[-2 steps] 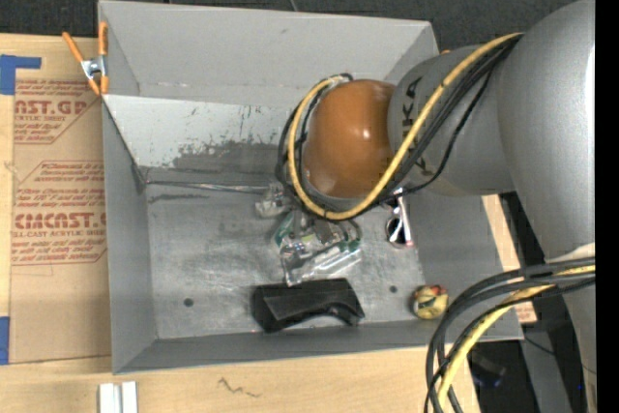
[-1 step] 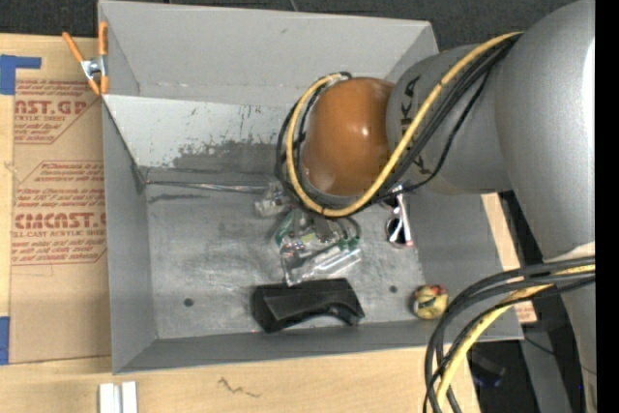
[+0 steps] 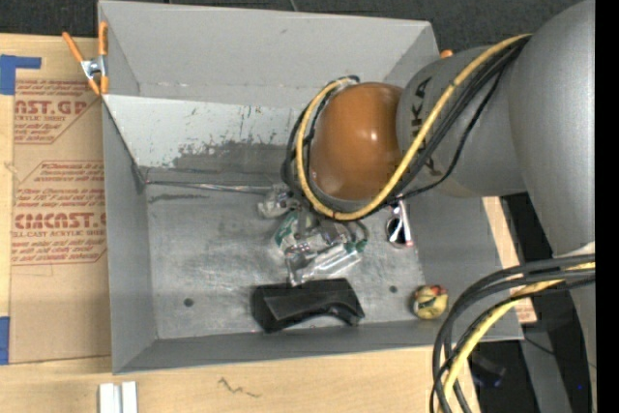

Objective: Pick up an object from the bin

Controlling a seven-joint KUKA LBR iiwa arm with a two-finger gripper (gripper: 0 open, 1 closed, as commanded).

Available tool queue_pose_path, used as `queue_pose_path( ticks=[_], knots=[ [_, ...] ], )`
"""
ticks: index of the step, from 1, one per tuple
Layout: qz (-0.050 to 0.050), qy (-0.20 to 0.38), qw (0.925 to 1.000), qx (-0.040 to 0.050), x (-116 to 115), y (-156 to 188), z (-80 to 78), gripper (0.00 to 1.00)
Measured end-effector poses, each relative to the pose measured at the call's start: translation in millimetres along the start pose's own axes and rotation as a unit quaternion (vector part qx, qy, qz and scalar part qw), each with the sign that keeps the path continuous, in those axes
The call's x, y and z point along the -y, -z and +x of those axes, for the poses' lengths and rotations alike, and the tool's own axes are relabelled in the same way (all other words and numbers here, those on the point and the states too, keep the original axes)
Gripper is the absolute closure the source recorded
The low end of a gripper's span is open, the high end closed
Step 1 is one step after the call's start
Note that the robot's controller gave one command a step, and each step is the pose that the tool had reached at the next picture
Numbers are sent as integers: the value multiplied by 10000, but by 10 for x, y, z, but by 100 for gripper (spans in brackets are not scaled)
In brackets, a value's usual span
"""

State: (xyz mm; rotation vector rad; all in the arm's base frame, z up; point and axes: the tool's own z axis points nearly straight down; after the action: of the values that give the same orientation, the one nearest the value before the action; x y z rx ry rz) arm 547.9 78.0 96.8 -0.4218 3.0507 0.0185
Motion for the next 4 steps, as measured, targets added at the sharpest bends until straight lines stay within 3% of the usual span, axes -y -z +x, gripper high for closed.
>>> queue_pose_path(
  ticks=[1, 2, 4],
  knots=[
    [15, 928, 9957, -76, 254, 112, 114, 0],
    [72, 1391, 9902, 46, 201, 42, 124, 0],
    [55, 1605, 9870, 51, 223, 48, 131, 0]
  ],
)
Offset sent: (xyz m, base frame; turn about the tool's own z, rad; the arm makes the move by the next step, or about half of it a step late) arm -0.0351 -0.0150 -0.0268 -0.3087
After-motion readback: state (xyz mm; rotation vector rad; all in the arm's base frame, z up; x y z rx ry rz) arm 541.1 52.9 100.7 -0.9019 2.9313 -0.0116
